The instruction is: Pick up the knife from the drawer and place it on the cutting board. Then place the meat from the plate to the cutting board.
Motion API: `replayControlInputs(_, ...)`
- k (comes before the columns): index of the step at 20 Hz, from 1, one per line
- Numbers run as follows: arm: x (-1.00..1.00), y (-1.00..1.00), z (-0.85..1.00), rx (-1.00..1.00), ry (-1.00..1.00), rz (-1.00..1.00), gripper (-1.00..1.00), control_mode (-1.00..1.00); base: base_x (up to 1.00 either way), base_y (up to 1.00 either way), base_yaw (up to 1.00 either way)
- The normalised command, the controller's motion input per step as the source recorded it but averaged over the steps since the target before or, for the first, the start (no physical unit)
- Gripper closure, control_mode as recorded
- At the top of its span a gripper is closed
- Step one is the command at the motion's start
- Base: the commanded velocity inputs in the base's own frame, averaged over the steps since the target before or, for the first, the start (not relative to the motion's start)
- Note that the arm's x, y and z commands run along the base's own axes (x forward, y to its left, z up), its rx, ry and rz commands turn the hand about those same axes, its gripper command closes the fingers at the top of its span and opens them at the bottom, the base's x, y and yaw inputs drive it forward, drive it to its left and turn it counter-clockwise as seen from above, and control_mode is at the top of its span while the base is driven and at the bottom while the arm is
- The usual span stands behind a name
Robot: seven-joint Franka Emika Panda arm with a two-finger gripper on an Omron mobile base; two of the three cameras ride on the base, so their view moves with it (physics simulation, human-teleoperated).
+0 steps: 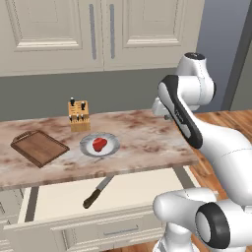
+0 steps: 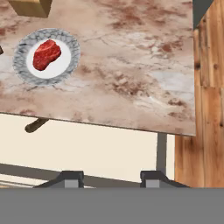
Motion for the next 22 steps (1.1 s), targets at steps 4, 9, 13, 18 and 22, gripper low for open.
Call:
replayControlInputs(4,0.00,0.00,0.00,0.00,0.00,0.00,-1.00,-1.00,0.00,0.00,0.00)
replayControlInputs(9,-0.01,0.00,0.00,0.00,0.00,0.00,-1.00,1.00,-0.08,0.00,0.00)
replayControlInputs(13,0.00,0.00,0.00,0.00,0.00,0.00,-1.00,1.00,-0.44,0.56,-0.07)
replayControlInputs(18,0.00,0.00,0.00,0.00,0.00,0.00,-1.00,1.00,-0.33,0.84,-0.11)
replayControlInputs(22,0.00,0.00,0.00,0.00,0.00,0.00,-1.00,1.00,-0.26,0.82,-0.09)
